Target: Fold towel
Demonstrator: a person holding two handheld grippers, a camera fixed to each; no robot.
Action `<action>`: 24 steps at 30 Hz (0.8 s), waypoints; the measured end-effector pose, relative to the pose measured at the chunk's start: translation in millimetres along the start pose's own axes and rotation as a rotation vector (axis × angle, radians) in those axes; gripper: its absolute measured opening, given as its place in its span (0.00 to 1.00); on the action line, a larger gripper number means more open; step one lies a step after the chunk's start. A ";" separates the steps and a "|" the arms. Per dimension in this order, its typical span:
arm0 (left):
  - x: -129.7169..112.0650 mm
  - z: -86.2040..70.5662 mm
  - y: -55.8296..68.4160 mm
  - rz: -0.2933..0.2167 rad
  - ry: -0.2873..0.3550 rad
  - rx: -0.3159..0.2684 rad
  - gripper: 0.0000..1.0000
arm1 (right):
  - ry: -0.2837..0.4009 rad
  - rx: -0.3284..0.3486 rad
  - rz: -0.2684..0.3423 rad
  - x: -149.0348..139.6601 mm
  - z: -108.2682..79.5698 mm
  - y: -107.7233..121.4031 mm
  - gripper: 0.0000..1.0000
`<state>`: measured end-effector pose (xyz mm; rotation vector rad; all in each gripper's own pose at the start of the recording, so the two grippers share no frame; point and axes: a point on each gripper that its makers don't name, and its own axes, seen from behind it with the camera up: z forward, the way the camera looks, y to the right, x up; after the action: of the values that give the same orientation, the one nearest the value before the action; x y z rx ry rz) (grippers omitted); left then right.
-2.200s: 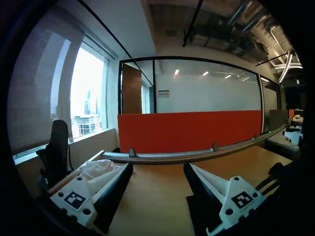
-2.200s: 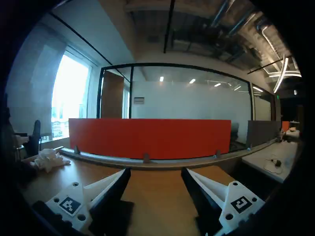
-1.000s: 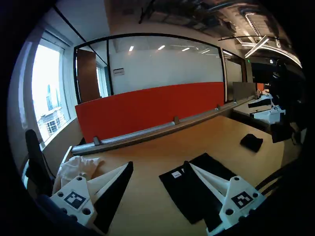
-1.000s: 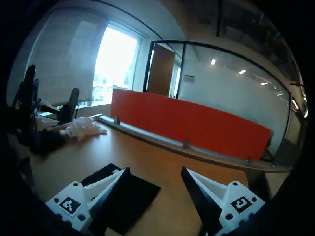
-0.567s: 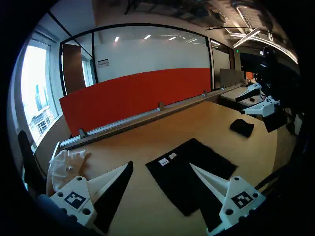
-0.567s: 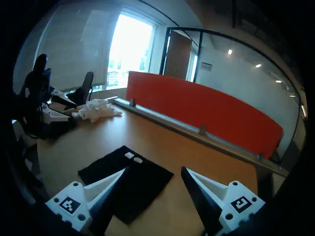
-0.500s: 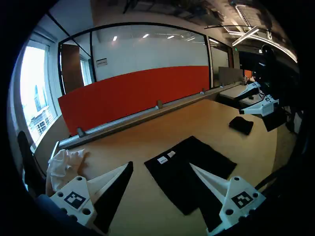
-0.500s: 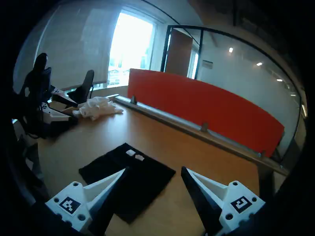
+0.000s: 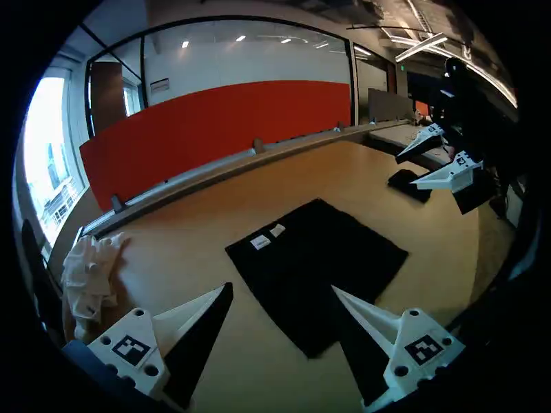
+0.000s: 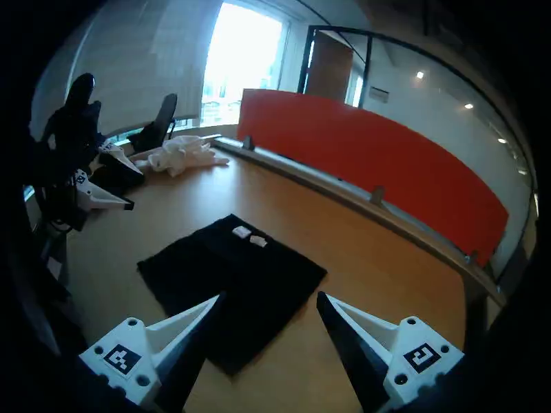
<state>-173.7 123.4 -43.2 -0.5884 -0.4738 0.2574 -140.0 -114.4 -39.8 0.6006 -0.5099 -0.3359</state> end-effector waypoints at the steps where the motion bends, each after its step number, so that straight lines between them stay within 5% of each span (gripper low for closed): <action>1: -4.9 2.7 1.7 0.001 -0.010 -0.005 0.95 | -0.009 0.006 -0.005 -4.7 2.6 -2.5 0.99; 24: -104.8 42.6 34.5 0.013 -0.210 -0.087 0.95 | -0.189 0.088 -0.001 -105.8 38.3 -40.7 1.00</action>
<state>-288.6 133.2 -69.3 -0.6525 -0.6869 0.3144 -254.3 -116.7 -75.1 0.6576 -0.7091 -0.3748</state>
